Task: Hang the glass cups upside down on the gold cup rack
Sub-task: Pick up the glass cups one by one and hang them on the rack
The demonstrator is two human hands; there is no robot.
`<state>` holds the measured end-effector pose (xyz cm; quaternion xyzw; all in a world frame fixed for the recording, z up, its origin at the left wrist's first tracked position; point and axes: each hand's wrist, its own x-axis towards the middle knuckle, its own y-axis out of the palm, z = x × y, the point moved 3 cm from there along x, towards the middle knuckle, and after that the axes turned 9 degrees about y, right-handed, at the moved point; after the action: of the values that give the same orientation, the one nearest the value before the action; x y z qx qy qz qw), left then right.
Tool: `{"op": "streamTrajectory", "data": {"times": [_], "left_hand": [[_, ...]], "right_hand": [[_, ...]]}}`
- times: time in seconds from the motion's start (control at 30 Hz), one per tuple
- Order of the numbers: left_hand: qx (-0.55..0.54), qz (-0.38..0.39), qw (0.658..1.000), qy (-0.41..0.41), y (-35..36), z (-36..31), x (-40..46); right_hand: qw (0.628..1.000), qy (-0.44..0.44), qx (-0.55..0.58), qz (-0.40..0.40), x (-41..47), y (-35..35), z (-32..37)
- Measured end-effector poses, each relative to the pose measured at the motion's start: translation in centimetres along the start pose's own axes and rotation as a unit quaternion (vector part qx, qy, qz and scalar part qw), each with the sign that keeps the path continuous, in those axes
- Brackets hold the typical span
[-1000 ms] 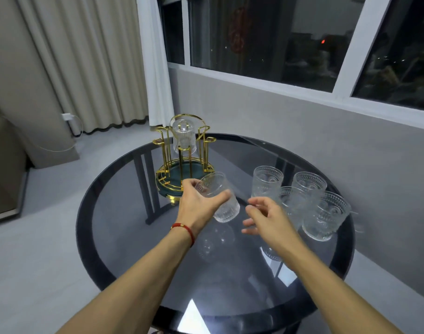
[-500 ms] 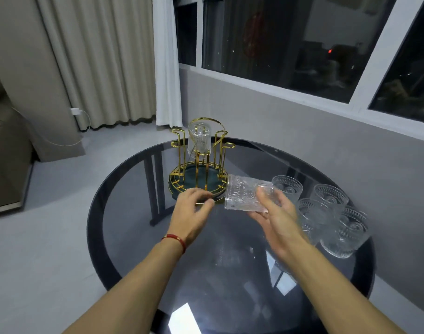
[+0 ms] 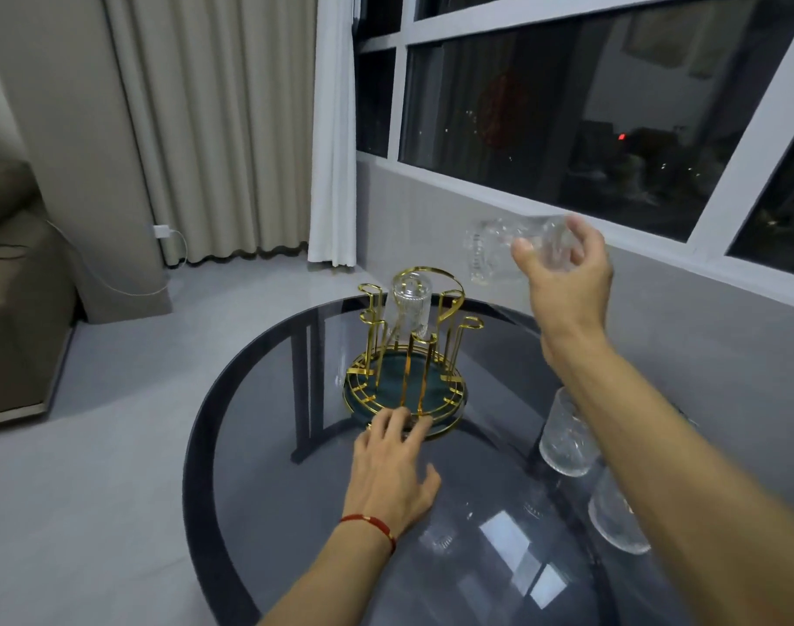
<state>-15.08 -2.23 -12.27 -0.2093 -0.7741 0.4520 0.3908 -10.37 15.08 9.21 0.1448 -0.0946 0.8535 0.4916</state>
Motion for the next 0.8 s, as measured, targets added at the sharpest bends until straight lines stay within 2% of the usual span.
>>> {"op": "streamTrajectory", "data": {"times": [0.07,0.17,0.3,0.67,0.8], "left_hand": [[0.005,0.004,1.0,0.003,-0.1,0.1,0.1],[0.016,0.005,1.0,0.007,0.0,0.2,0.1],[0.024,0.0,1.0,0.01,0.2,0.5,0.2],[0.017,-0.016,1.0,0.008,0.2,0.4,0.2],[0.015,-0.022,1.0,0.01,0.1,0.4,0.2]], "right_hand": [[0.999,-0.028,-0.022,0.037,2.2,3.3,1.7],[0.991,-0.021,-0.039,0.129,4.2,8.1,3.0],[0.964,-0.038,-0.125,0.232,4.4,13.0,2.9],[0.897,-0.066,-0.309,0.31,3.4,17.5,0.2],[0.842,-0.084,-0.405,0.345,2.7,18.4,-0.6]]}}
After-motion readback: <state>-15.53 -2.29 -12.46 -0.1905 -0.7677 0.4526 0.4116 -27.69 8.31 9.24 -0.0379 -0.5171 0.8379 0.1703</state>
